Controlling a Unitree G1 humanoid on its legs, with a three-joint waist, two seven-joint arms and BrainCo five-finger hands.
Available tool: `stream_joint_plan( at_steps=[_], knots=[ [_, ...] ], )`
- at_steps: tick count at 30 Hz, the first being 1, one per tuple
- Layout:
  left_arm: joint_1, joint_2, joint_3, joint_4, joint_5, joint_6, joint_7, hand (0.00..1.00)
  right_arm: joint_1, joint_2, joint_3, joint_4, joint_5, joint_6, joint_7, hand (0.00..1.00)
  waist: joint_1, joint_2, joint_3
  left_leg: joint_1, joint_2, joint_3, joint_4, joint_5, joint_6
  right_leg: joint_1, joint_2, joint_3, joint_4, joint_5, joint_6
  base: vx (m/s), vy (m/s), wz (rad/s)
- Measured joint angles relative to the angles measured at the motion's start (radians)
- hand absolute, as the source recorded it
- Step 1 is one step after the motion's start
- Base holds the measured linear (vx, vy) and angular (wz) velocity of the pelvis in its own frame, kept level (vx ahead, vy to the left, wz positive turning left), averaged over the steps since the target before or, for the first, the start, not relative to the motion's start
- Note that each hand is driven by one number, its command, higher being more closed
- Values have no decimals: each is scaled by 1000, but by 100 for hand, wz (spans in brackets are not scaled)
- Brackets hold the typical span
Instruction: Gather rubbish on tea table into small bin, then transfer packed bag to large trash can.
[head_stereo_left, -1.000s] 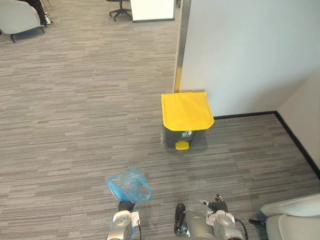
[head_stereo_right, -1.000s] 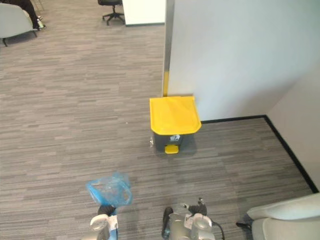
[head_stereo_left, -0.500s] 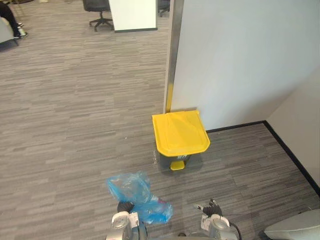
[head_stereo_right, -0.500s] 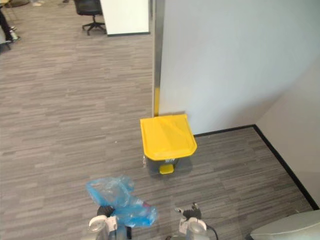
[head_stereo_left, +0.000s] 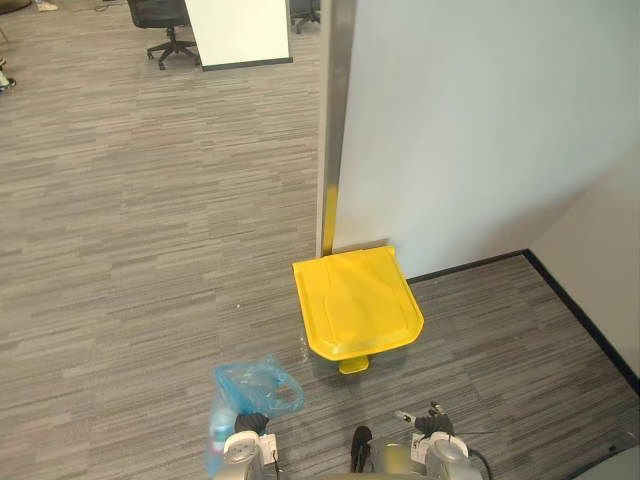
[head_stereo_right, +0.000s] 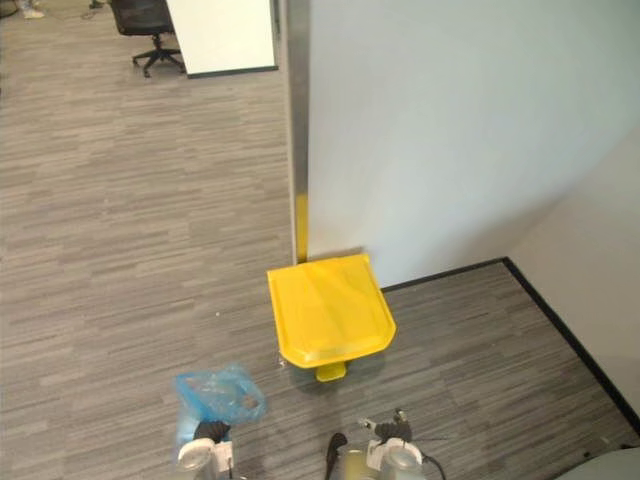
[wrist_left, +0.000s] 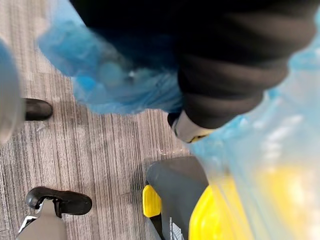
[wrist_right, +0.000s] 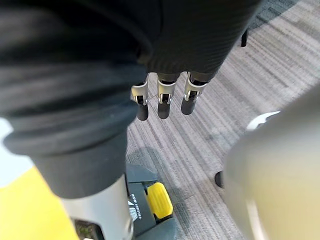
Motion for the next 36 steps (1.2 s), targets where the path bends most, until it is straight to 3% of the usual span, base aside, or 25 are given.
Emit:
stream_joint_plan(
  at_steps=[3,6,7,9,10,11,13,18,27,30,31,32,33,34,36],
  knots=[
    [-10,-1,-13,0,3,1,-2,100,9,1,0,4,2,1,-1,0,-13,-3,2,-12,11,-17,87,6,-10,76,-2,-29,-59,-16,9,164,-62,27],
    [-8,0,-23,-10,9,0,-4,100,30,8,2,3,3,0,-1,0,-3,-18,-4,-130,55,-18,403,10,-36,177,-4,-49,-145,-17,8,114,8,23],
    [3,2,-25,-11,9,0,-7,100,30,10,0,1,4,0,-1,0,-2,-15,-8,-167,94,33,467,-30,-29,192,-1,-56,-168,-18,6,92,93,11],
    [7,2,-24,-11,9,2,-13,100,36,6,-5,-2,5,1,-3,0,-5,-16,-8,-188,123,105,395,-74,-3,197,-6,-60,-173,-14,13,73,114,7],
    [7,-1,-20,-10,9,2,-21,100,39,4,-21,-2,5,1,-6,0,-4,1,-16,-184,121,116,240,-24,0,188,-3,-58,-170,-5,35,69,161,-19],
    [7,-1,-15,-7,12,12,-13,100,35,0,-22,0,5,9,-14,0,3,-2,-18,-153,101,118,171,-25,-24,181,-5,-33,-172,-1,51,71,167,-21],
    [6,7,-17,-3,17,11,0,100,35,15,-25,0,5,13,-9,0,3,-16,-28,-124,69,136,93,-18,-34,166,-20,-17,-191,19,72,67,169,-22],
    [-4,3,-40,8,18,6,-1,100,34,23,-53,1,5,12,-9,0,-1,-20,-34,-86,8,184,25,-1,-13,172,-51,37,-243,57,107,27,134,-27],
    [9,26,15,40,17,3,3,100,30,21,-78,14,14,12,-10,0,1,-17,-34,-21,-11,217,-10,-1,-13,189,-54,77,-227,64,110,-2,36,-14],
    [11,25,36,39,17,2,4,100,11,14,-64,29,14,12,-10,0,3,-16,-20,-12,-11,222,-10,0,-9,142,-59,80,-114,59,106,-96,16,-11],
    [7,24,41,39,17,3,4,100,2,14,-61,26,15,11,-10,0,4,-17,1,5,-10,221,-13,-4,2,99,-71,77,-6,56,107,-143,8,-5],
    [-1,25,53,38,17,2,3,100,-4,15,-61,26,15,6,-10,0,4,-29,19,33,-24,208,-32,-28,40,45,-100,62,132,49,119,-153,8,-8],
    [-4,26,66,38,17,2,3,100,-8,15,-62,24,17,5,-10,0,5,-39,26,44,-37,200,-35,-31,46,5,-117,53,216,54,123,-129,-7,-1],
    [-6,36,79,44,17,3,5,100,-23,9,-68,23,22,4,-8,0,5,-39,38,50,-40,182,-7,-57,57,-58,-125,53,282,13,119,-69,-4,4],
    [-10,48,79,46,17,2,6,100,-23,1,-79,22,22,4,-10,0,6,-51,47,38,-30,163,61,-92,66,-119,-118,45,210,17,122,-7,-15,14]
  ],
)
